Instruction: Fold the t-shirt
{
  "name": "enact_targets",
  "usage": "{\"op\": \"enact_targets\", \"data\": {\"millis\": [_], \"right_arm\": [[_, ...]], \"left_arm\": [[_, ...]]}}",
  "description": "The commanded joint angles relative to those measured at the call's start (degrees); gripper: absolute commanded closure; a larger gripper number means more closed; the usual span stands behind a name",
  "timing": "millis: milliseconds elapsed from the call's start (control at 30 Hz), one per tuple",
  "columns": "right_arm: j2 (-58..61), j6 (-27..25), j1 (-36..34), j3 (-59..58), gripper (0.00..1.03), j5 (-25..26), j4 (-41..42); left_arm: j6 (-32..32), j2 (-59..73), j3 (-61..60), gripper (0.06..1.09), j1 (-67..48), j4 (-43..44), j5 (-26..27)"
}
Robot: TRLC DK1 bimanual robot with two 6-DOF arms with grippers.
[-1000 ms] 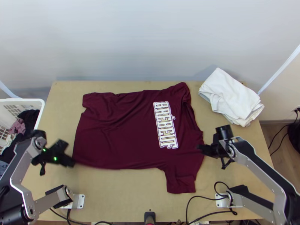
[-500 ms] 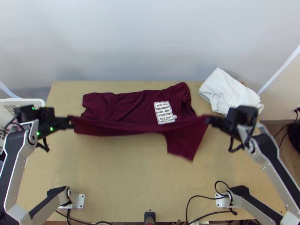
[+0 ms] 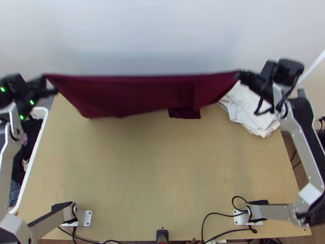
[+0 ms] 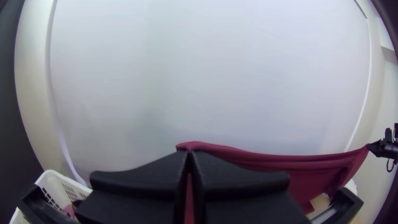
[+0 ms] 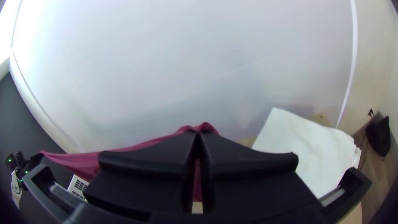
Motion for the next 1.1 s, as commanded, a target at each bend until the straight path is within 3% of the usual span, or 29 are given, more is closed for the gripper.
{"op": "enact_targets", "data": {"millis": [0,200,333,567,800,1067], "right_arm": [[2.6,-0.7,-0.8,11.0,1.0,2.1,2.0],[7.9,-1.3,-2.2,30.3,1.0,3.7,2.7],[11.3,-6.5,-2.7,39.0,1.0,4.0,4.5],[10.8,-17.7,-2.7,39.0,1.0,5.5,15.8],[0.9,-18.8,-3.0,36.4,1.0,5.5,16.2],[-13.9,-19.0,-3.4,36.0,1.0,5.2,9.0]], "left_arm": [[-2.0,0.6,8.1,1.05,-1.0,4.0,-4.2],[-1.3,1.5,17.7,1.05,-4.1,11.0,-12.2],[0.3,4.0,24.1,1.05,-4.6,15.2,-15.2],[1.5,9.3,34.4,1.05,-4.4,17.6,-17.4],[1.8,5.7,36.3,1.05,-4.6,18.5,-18.2],[0.9,-6.0,35.1,1.05,-4.7,18.1,-21.0]]}}
